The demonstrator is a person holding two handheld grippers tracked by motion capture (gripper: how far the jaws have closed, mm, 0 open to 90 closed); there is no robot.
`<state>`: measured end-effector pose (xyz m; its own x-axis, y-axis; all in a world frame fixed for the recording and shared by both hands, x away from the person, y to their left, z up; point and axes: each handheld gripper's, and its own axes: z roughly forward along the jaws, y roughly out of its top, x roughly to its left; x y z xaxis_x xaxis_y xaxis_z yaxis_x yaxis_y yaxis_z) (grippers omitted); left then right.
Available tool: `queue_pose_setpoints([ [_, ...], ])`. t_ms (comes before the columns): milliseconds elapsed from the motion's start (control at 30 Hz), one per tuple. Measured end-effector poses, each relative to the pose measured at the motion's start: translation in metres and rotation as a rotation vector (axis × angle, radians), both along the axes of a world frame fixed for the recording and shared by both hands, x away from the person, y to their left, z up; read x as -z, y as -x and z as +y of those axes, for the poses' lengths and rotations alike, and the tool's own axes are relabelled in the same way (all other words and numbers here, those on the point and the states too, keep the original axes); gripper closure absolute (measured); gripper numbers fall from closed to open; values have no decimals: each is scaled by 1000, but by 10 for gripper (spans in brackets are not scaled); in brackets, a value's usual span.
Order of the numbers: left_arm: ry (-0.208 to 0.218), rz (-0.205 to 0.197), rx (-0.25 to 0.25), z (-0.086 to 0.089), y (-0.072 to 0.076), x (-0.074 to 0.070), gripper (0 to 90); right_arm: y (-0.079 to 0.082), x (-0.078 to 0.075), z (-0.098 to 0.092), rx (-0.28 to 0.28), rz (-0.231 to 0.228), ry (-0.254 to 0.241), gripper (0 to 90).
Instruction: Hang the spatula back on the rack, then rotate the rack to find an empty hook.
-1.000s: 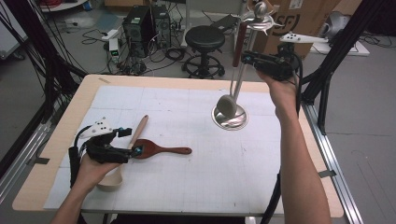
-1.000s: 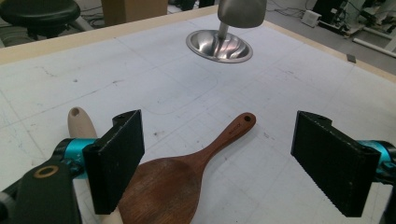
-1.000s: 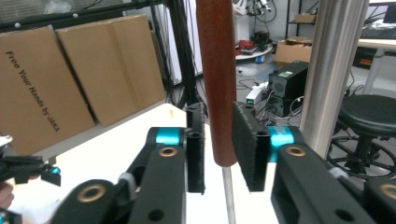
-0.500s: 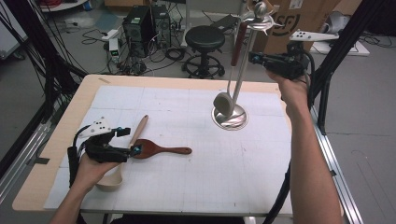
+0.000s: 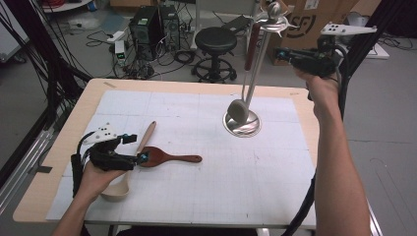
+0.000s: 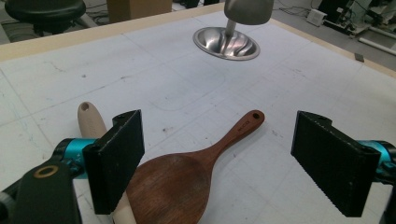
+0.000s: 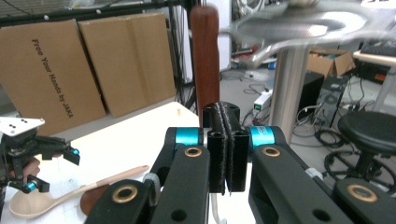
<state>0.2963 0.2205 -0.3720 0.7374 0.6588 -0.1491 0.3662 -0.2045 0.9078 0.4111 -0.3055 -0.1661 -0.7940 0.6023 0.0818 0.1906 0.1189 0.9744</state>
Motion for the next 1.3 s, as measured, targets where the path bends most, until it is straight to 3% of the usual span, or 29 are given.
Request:
queue_pose_setpoints([
  [400, 3, -3, 1, 0, -1, 0, 178, 2, -16, -15, 25, -41, -10, 894],
  [1000, -1, -1, -3, 1, 1, 0, 178, -3, -17, -7, 23, -59, -12, 894],
  [1300, -1, -1, -4, 1, 1, 0, 178, -3, -18, 8, 11, -65, -5, 895],
])
